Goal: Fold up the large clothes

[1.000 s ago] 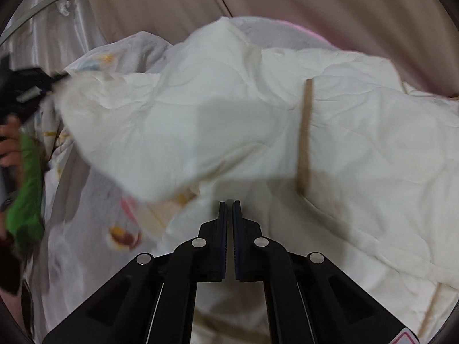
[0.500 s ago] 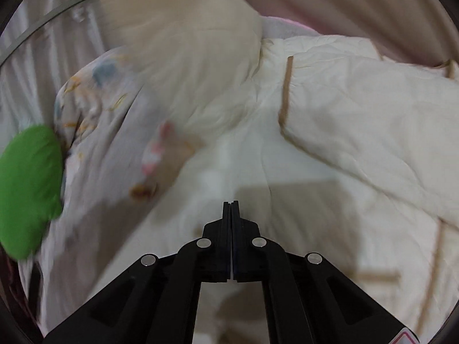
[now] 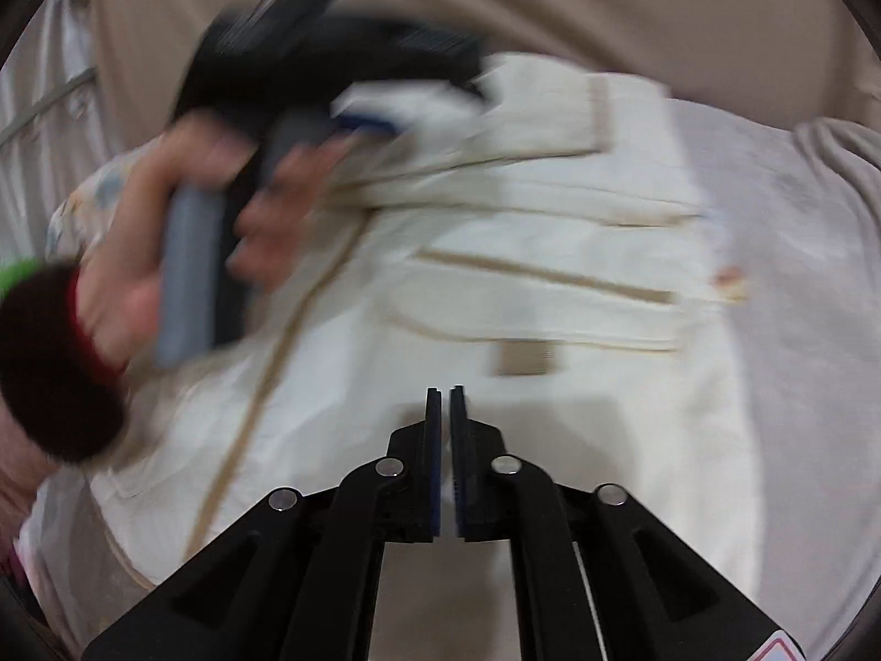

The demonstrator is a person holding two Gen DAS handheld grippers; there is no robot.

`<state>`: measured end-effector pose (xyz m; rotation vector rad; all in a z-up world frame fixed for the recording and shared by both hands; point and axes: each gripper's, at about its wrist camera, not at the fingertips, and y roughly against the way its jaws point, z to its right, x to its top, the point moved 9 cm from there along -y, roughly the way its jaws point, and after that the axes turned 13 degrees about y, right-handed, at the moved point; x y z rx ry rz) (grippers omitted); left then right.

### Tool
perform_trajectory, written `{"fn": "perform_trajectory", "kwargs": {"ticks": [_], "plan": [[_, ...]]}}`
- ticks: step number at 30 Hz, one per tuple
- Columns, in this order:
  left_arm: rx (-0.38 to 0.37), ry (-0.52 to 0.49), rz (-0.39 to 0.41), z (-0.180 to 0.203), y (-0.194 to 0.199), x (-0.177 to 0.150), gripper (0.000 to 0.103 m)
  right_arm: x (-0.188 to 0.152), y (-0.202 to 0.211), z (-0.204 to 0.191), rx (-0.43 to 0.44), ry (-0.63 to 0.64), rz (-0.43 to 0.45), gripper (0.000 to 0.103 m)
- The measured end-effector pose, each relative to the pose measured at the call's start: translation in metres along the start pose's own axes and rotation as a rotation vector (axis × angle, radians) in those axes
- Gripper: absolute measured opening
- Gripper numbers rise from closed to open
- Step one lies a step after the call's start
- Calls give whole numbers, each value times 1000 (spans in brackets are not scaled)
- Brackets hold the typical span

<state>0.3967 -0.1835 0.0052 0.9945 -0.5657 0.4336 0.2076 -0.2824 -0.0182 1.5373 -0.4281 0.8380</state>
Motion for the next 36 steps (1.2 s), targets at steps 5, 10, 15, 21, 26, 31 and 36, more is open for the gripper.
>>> {"fn": "perform_trajectory", "kwargs": {"ticks": [5, 10, 15, 21, 26, 31, 36], "plan": [[-60, 83, 34, -49, 56, -6, 94, 29, 16, 65, -39, -139, 100, 42], [0, 239, 94, -141, 109, 5, 96, 77, -11, 104, -44, -225, 163, 56], [91, 446, 73, -237, 125, 7, 95, 110, -59, 107, -26, -284, 141, 59], [166, 506, 99, -281, 112, 6, 88, 140, -91, 88, 7, -303, 138, 14], [236, 449, 129, -286, 109, 14, 88, 147, -66, 112, -48, -364, 255, 6], [296, 419, 129, -287, 103, 6, 92, 103, -123, 120, -42, -366, 74, 4], [234, 482, 92, -288, 139, -14, 91, 92, -70, 98, -82, -280, 80, 36]]}}
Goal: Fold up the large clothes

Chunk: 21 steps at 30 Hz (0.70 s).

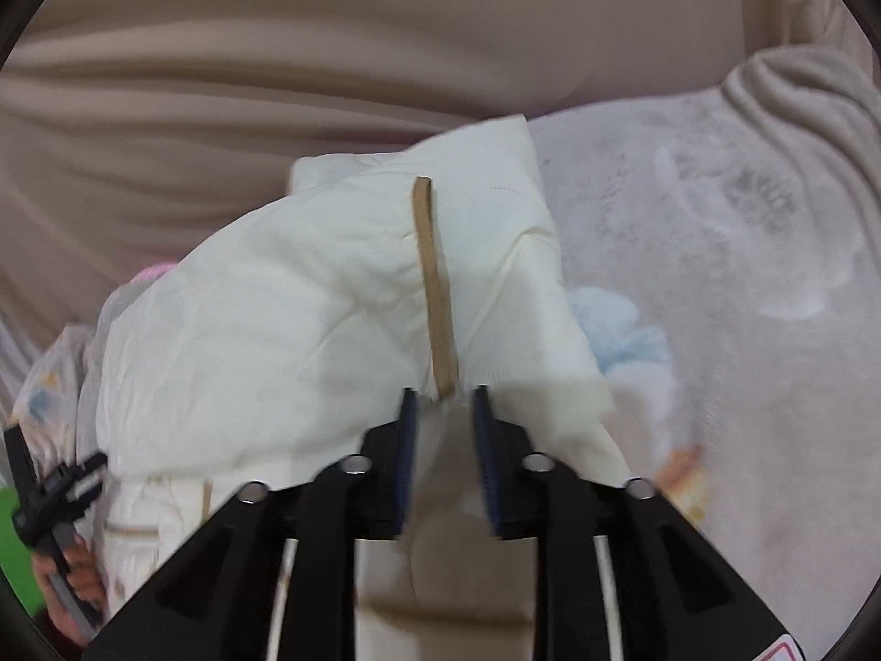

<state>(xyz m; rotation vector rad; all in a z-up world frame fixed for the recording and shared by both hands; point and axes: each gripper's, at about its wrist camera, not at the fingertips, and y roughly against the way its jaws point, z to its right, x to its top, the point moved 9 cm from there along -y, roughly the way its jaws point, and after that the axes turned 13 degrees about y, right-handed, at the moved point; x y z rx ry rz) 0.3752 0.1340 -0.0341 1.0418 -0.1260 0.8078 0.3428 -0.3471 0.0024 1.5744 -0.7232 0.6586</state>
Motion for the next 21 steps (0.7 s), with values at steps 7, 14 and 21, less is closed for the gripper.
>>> {"fn": "perform_trajectory", "kwargs": {"ticks": [7, 14, 21], "plan": [[-50, 31, -183, -55, 66, -74, 95, -110, 96, 8, 0, 135, -89, 65], [-30, -115, -209, -52, 98, -143, 89, -191, 123, 13, -15, 122, -178, 68], [7, -220, -148, -40, 141, -154, 14, -180, 166, 3, -33, 102, -117, 7]]}}
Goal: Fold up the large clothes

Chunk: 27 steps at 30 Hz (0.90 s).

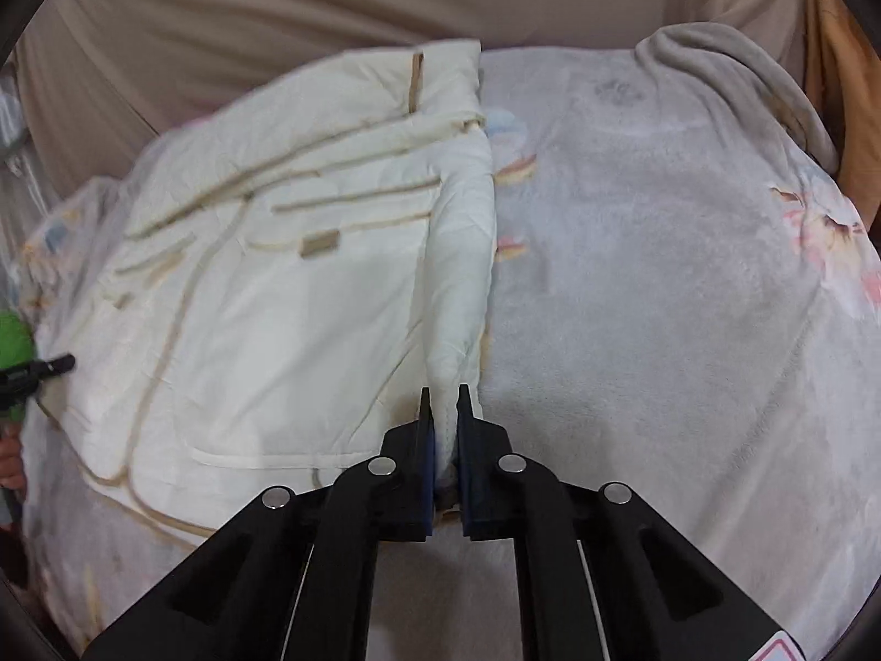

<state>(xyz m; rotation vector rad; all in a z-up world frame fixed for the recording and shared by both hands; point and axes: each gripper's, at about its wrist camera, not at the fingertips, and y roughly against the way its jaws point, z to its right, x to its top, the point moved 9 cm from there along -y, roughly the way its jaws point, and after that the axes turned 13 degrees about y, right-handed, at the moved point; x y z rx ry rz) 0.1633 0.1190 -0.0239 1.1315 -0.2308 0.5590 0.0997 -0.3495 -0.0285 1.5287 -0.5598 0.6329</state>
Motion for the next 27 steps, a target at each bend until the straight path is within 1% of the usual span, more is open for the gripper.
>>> {"fn": "perform_trajectory", "kwargs": {"ticks": [3, 6, 9, 12, 15, 16, 18, 19, 20, 23, 24, 25, 26, 27], "plan": [[-21, -32, 10, 8, 30, -13, 12, -9, 34, -2, 49, -19, 35, 6], [-21, -67, -18, 11, 55, -46, 12, -35, 64, -10, 57, -8, 31, 6], [-9, -95, -64, 1, 75, -87, 12, -78, 88, -13, 53, 0, -12, 6], [2, -70, -137, -24, 83, -129, 12, -126, 101, -18, 58, -5, -84, 6], [58, -74, -158, -49, 79, -155, 13, -159, 101, -23, 47, 15, -143, 7], [56, -71, -156, -53, 78, -159, 13, -163, 101, -25, 35, 30, -151, 7], [50, -69, -148, -53, 82, -156, 14, -162, 100, -25, 25, 47, -157, 9], [48, -74, -142, -51, 86, -152, 14, -159, 101, -25, 22, 50, -157, 13], [43, -78, -134, -48, 90, -147, 15, -154, 104, -23, 20, 46, -151, 15], [11, -89, -79, -30, 111, -119, 17, -121, 121, -16, -1, 29, -68, 15], [-19, -94, -45, -20, 120, -104, 19, -106, 127, -13, -8, 22, -28, 20], [-36, -103, -5, -8, 127, -90, 24, -83, 135, -9, -11, 9, 37, 33], [-47, -116, 43, 3, 133, -73, 28, -65, 140, -7, -6, -2, 86, 41], [-58, -123, 88, 15, 138, -56, 40, -45, 144, -6, 0, -9, 142, 53]]}}
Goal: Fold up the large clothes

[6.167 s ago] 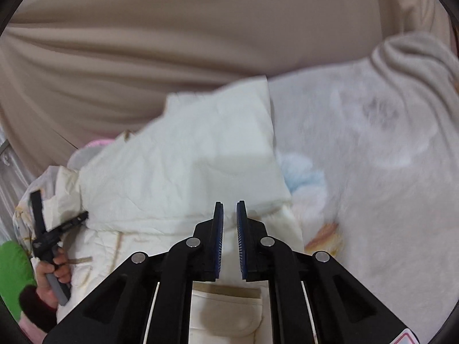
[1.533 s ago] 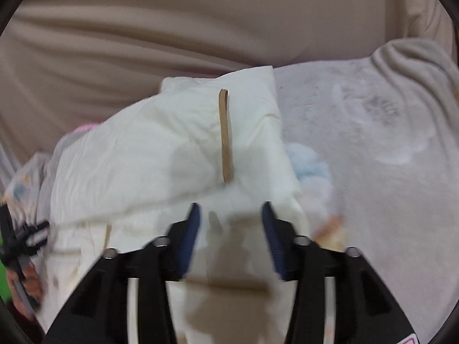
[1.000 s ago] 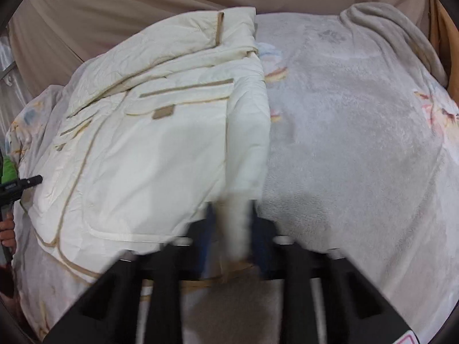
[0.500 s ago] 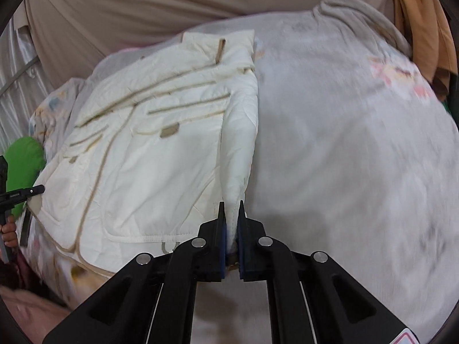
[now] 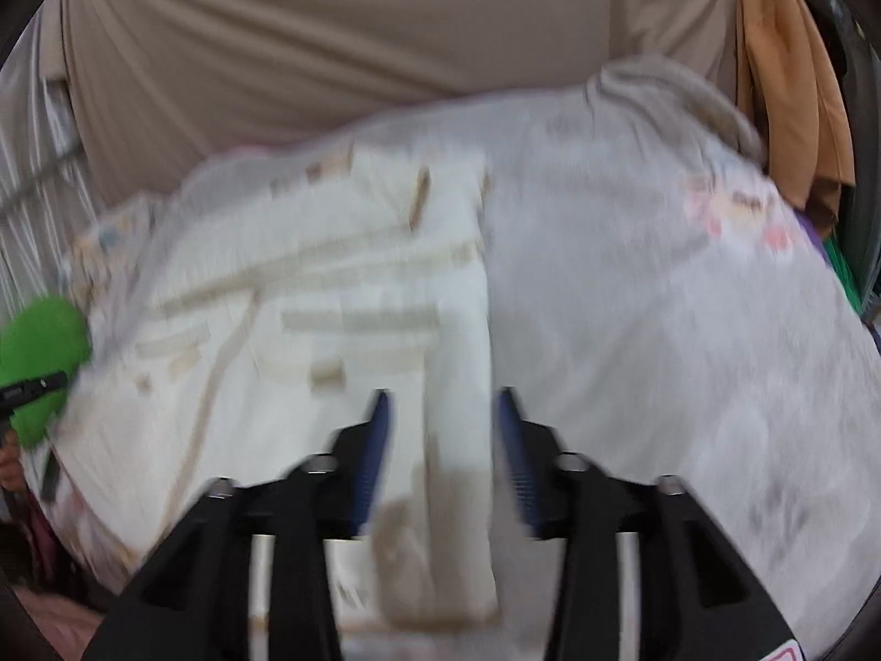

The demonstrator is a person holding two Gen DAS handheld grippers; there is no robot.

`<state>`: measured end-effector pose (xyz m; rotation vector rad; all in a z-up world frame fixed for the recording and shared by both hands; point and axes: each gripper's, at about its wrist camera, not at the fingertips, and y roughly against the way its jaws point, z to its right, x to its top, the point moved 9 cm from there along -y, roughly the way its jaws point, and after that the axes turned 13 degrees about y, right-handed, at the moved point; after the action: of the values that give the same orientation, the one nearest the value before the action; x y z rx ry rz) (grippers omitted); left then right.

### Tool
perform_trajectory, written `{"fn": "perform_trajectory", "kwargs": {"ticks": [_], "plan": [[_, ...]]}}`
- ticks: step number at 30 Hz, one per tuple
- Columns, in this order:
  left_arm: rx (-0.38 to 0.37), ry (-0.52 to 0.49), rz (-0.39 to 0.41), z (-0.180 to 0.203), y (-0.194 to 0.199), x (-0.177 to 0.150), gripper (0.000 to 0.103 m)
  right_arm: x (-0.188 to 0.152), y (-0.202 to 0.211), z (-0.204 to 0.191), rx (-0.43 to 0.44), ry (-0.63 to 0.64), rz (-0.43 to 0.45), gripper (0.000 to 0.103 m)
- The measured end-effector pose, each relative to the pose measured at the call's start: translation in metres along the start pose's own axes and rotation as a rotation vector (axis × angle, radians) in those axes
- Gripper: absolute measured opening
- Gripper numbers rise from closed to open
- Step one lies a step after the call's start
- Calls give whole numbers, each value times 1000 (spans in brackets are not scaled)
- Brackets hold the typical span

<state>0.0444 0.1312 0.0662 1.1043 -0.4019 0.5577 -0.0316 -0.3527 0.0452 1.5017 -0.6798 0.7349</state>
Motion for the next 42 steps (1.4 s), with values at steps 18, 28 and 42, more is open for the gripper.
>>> {"fn": "perform_trajectory", "kwargs": {"ticks": [18, 28, 42], "plan": [[60, 131, 67, 34, -204, 175, 63, 166, -257, -5, 16, -136, -78, 69], [194, 96, 79, 4, -261, 175, 65, 181, -233, -20, 61, -60, 91, 7], [188, 86, 149, 13, -216, 189, 68, 183, -225, -20, -44, -52, 29, 31]]}}
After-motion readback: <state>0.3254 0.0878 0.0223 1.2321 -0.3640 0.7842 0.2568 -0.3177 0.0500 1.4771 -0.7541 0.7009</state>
